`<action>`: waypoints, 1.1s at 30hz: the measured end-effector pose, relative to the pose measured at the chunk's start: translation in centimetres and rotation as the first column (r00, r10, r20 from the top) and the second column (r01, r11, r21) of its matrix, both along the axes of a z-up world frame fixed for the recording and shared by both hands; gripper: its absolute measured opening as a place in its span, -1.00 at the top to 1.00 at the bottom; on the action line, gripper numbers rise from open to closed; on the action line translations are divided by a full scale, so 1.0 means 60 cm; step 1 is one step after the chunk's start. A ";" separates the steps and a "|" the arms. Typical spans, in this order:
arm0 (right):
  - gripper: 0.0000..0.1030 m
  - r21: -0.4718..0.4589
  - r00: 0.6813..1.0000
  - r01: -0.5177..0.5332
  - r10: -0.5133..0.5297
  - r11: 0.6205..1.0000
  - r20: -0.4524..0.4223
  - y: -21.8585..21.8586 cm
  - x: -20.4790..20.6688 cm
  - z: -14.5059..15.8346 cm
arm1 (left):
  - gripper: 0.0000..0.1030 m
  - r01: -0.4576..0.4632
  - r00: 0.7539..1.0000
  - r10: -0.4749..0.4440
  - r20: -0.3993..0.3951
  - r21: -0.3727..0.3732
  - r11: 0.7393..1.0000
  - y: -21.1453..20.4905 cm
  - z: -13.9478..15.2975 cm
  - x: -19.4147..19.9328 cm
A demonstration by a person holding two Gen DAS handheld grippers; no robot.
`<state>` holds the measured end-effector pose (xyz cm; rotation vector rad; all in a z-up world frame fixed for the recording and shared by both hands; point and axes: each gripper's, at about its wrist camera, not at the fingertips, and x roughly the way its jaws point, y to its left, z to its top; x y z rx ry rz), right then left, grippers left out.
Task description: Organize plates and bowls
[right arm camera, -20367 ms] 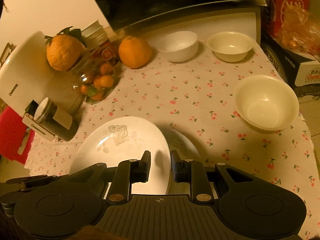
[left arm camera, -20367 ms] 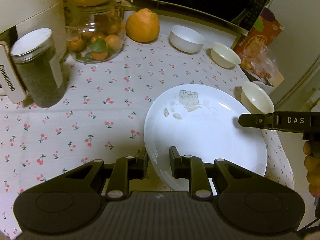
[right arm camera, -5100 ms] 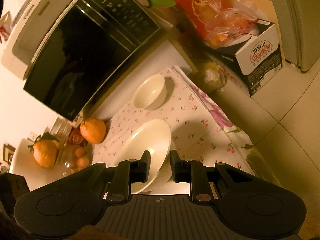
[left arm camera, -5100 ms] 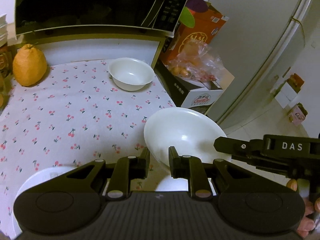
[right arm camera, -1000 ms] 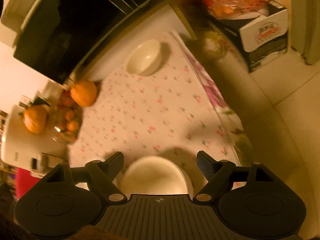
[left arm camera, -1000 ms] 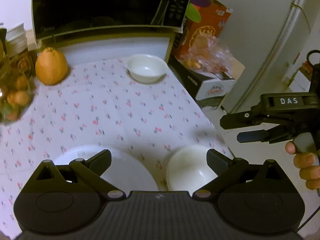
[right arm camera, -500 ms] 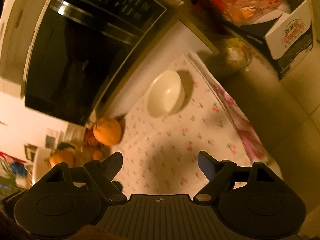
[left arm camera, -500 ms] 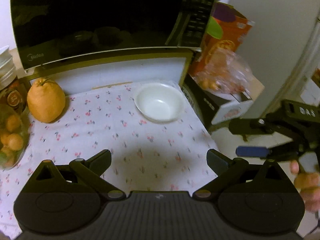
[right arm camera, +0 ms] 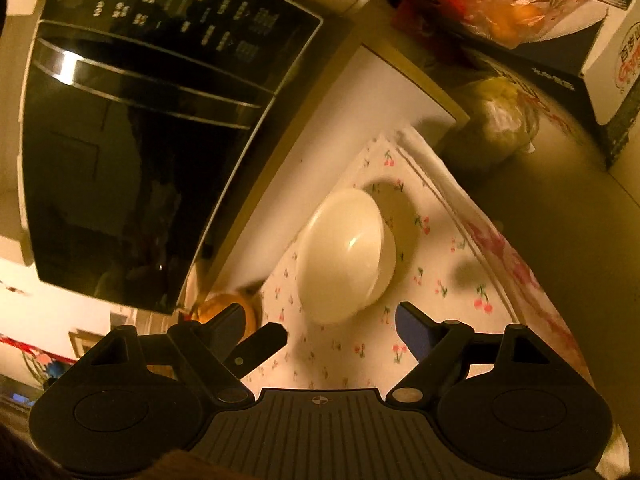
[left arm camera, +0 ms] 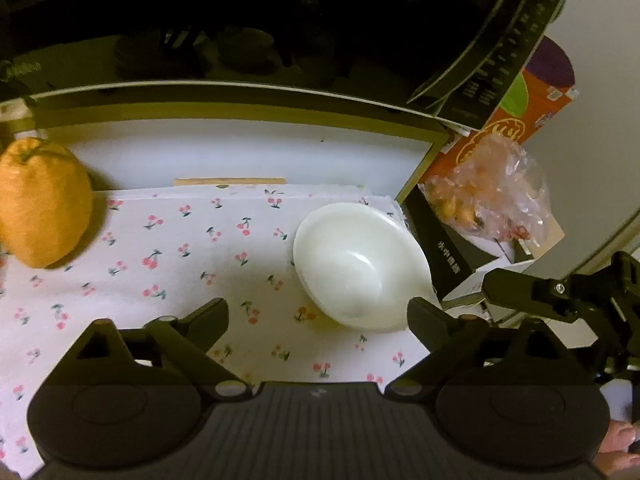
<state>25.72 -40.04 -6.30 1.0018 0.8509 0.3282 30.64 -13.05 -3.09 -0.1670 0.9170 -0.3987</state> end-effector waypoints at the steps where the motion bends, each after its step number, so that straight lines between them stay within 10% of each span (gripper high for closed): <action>1: -0.63 0.004 1.000 0.003 -0.003 1.000 -0.002 -0.001 0.004 -0.004 | -0.76 0.004 1.000 -0.004 -0.004 -0.012 1.000 -0.001 -0.004 0.006; 25: 0.87 -0.007 0.986 0.156 -0.156 0.988 -0.064 0.012 0.024 -0.066 | 0.70 -0.073 0.997 0.073 -0.005 -0.052 0.996 -0.020 -0.055 0.051; 33: 0.88 -0.017 0.984 0.172 -0.172 0.985 -0.052 0.016 0.018 -0.058 | 0.81 -0.064 0.998 0.064 0.014 -0.026 0.998 -0.022 -0.050 0.042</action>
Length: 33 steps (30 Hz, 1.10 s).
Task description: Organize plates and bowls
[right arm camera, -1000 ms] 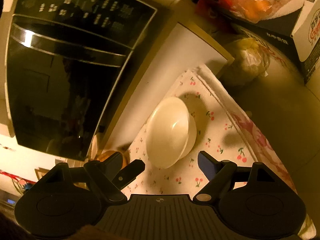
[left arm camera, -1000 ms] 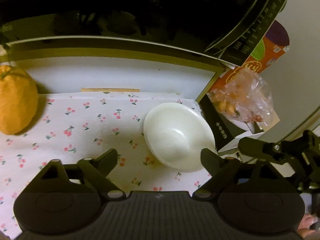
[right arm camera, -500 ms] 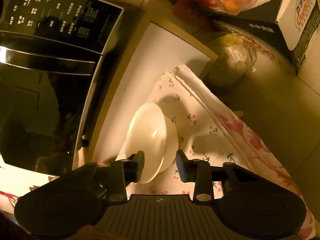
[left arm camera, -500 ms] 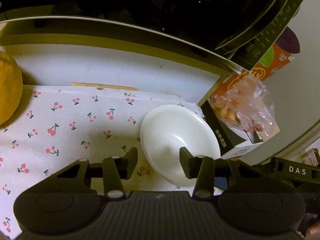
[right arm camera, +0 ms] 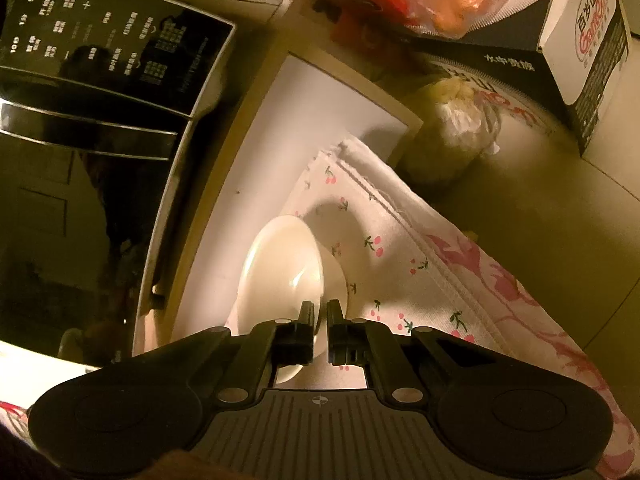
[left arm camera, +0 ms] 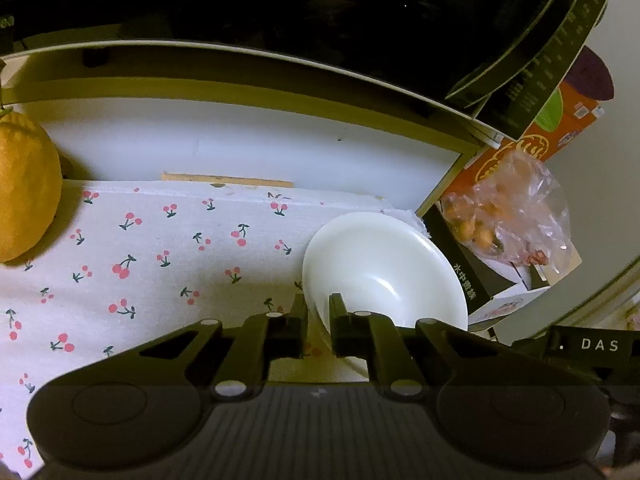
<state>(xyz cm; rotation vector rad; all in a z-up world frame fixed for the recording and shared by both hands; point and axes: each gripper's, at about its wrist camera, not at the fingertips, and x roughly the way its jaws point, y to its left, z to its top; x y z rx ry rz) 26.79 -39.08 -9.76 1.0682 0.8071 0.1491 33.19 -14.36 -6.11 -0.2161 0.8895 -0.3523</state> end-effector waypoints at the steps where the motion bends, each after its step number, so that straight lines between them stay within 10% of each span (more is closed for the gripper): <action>1: 0.88 0.000 1.000 0.000 0.000 1.000 0.001 0.001 -0.002 0.003 | 0.81 -0.001 1.000 0.001 0.001 0.002 1.000 0.001 0.002 -0.002; 33: 0.86 -0.032 0.998 -0.062 0.061 0.998 -0.020 0.054 -0.170 0.110 | 0.80 -0.015 1.000 0.015 0.014 0.005 1.000 0.066 0.101 -0.176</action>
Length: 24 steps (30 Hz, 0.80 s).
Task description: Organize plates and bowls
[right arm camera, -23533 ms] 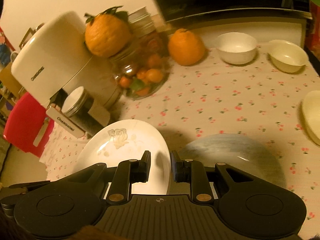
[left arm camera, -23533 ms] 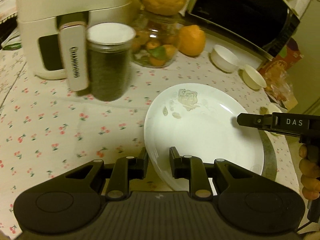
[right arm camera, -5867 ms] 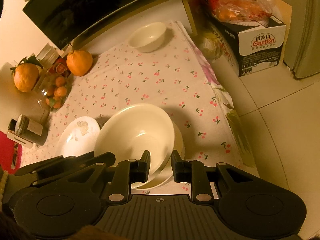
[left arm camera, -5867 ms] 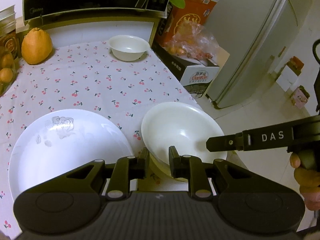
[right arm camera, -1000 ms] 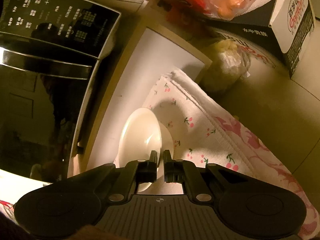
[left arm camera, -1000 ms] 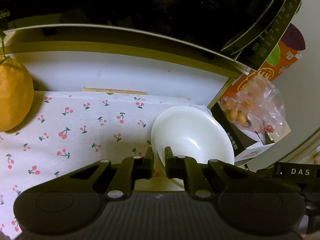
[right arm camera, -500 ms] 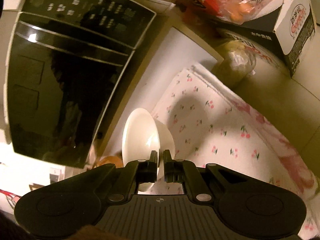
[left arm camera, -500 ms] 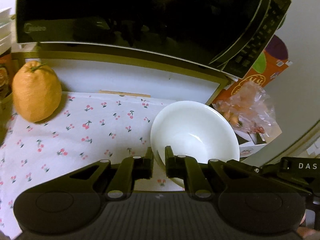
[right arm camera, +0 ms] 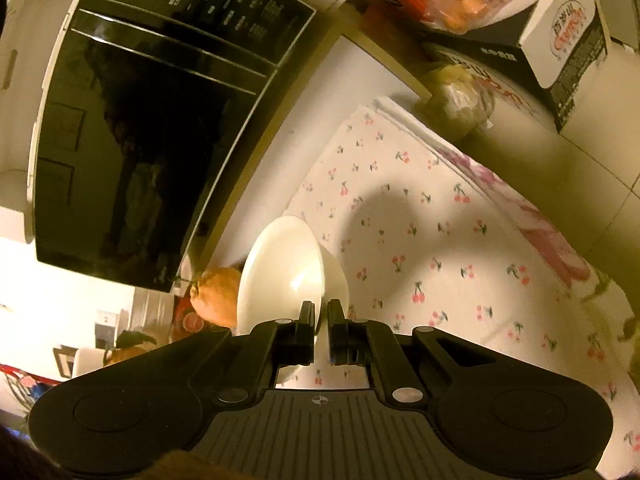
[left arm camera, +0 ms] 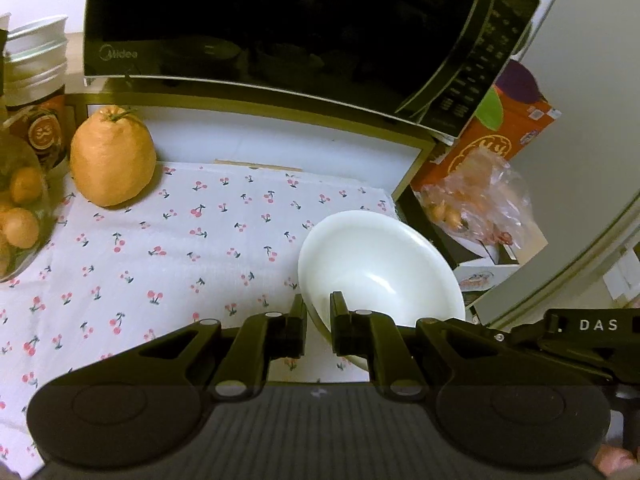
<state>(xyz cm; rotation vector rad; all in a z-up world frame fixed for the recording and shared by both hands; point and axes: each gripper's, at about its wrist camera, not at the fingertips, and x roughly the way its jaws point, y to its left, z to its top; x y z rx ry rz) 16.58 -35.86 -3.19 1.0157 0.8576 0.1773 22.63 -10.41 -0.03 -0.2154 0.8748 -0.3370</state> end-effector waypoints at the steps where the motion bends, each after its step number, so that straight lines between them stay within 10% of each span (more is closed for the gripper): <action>1: 0.86 -0.001 1.000 0.000 0.000 1.000 -0.003 0.001 -0.005 0.001 | 0.80 0.003 1.000 -0.003 0.002 0.002 1.000 0.001 0.002 -0.006; 24: 0.86 -0.105 0.999 0.018 -0.021 0.994 -0.028 0.020 -0.168 0.030 | 0.77 0.046 0.999 -0.046 0.005 -0.057 0.997 0.029 0.010 -0.172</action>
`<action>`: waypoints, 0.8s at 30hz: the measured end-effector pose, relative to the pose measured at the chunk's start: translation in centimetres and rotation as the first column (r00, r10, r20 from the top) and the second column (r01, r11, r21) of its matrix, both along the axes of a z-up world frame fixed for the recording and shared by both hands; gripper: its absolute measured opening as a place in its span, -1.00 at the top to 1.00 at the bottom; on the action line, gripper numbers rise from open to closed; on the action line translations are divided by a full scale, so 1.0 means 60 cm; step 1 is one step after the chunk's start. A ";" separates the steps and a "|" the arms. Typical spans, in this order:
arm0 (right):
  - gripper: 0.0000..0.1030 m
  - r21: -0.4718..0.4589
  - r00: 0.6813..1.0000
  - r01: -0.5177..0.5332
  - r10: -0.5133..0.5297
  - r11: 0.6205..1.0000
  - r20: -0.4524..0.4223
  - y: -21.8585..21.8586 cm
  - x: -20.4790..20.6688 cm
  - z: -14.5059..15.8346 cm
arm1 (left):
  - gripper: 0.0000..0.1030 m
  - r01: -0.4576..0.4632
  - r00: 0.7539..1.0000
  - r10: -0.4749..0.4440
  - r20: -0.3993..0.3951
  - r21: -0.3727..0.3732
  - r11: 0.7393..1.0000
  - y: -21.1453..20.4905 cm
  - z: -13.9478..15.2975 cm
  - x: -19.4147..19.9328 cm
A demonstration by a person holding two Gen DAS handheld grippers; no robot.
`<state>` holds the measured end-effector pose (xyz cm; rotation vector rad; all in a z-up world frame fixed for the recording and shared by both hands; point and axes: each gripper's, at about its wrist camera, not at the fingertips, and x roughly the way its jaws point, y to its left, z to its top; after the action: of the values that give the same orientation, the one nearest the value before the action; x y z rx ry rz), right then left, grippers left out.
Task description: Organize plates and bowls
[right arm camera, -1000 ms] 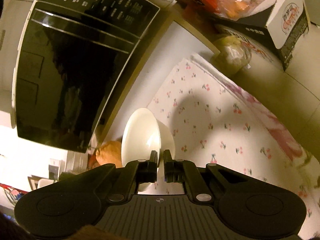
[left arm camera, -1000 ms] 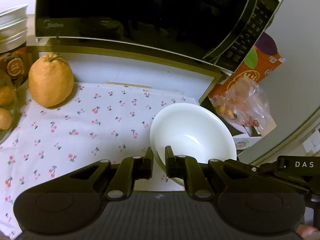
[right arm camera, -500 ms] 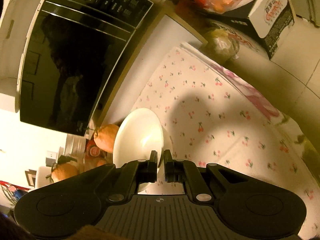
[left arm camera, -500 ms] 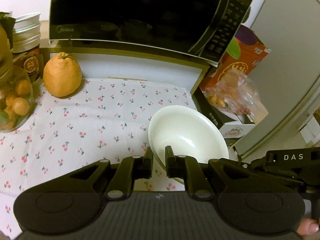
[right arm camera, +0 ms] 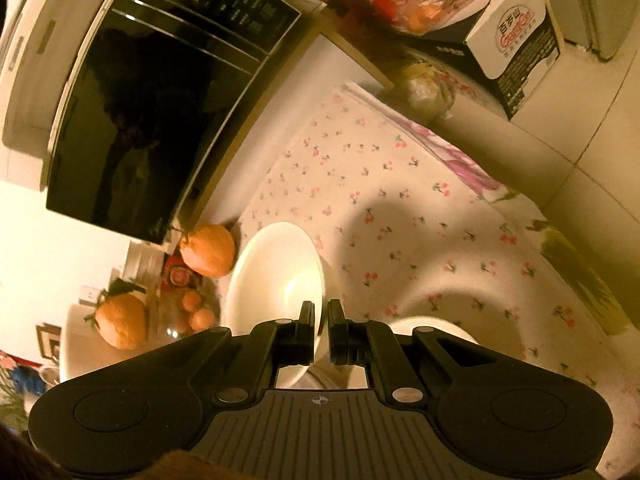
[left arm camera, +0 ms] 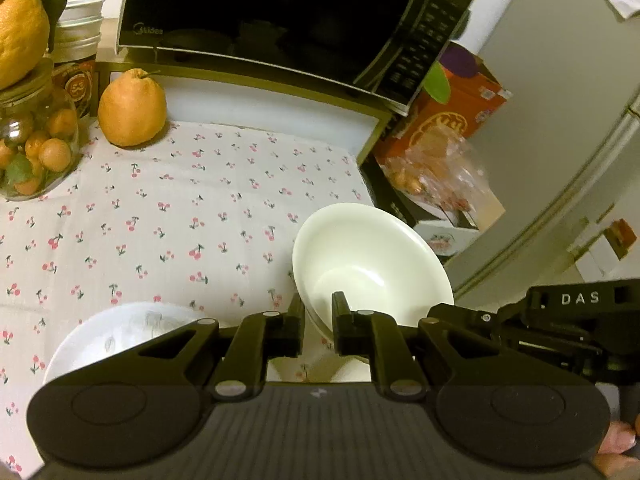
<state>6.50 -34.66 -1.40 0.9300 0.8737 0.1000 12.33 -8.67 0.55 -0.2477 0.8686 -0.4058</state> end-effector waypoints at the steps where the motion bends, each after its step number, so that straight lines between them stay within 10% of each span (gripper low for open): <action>1: 0.86 -0.013 1.000 0.001 -0.001 1.000 -0.001 0.002 -0.006 0.001 | 0.77 0.005 1.000 -0.005 -0.002 -0.005 1.000 0.001 -0.001 -0.006; 24: 0.86 -0.098 0.996 0.087 -0.090 0.991 -0.029 0.003 -0.117 -0.004 | 0.72 0.141 0.989 -0.142 -0.033 -0.016 0.990 -0.004 -0.028 -0.090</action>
<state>-0.55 -34.46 -1.64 0.8802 0.8590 -0.0341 6.92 -8.90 -1.12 -0.2068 0.9200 -0.5414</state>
